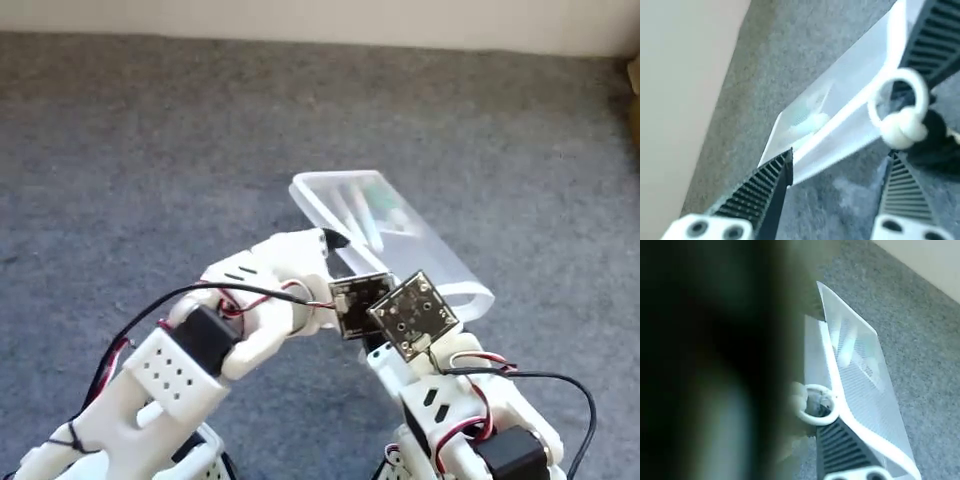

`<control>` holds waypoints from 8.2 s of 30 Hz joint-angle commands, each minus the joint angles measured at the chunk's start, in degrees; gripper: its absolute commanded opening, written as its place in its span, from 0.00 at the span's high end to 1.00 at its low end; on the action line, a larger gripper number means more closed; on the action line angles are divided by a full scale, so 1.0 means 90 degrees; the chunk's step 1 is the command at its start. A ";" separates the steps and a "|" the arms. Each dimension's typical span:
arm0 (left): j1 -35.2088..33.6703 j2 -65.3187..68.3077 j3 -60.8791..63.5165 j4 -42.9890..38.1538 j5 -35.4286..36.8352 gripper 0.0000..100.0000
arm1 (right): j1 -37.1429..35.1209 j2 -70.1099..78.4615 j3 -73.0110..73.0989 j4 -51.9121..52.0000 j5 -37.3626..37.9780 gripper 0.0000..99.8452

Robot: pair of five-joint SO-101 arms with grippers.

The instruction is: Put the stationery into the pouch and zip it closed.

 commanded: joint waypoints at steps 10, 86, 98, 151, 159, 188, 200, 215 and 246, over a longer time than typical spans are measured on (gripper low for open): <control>0.0103 0.0884 -0.0034 -0.1114 0.0098 0.72 | 0.0063 -0.0044 -0.0396 0.0015 0.0010 1.00; -0.0435 0.0112 0.0747 -0.0459 0.1670 1.00 | 0.3551 0.0005 -0.0444 -0.2349 -0.1338 1.00; -0.0464 0.0112 0.0347 -0.0410 0.1700 0.99 | 0.2554 -0.0034 -0.0444 -0.1910 -0.1299 1.00; 0.0894 0.0054 -0.1099 -0.0059 0.2462 0.99 | 0.1929 -0.0044 -0.0386 -0.1705 -0.1289 1.00; 0.0835 -0.1490 -0.0298 -0.0039 0.2901 0.99 | 0.2076 -0.0015 -0.0386 -0.1890 -0.1328 1.00; 0.0005 -0.5563 0.0415 0.2305 0.3009 0.99 | 0.2935 0.0015 -0.0376 -0.2300 -0.1338 1.00; -0.0484 -0.6315 -0.0386 0.3507 0.2979 0.99 | 0.3101 0.0015 -0.0376 -0.2300 -0.1299 1.00; -0.0484 -0.6315 -0.1392 0.4132 0.3018 0.99 | 0.3648 0.0015 -0.0376 -0.2261 -0.1280 1.00; -0.2965 -0.6295 0.2066 -0.0850 0.2559 0.99 | 0.2857 0.0005 -0.0386 -0.1529 -0.1592 0.75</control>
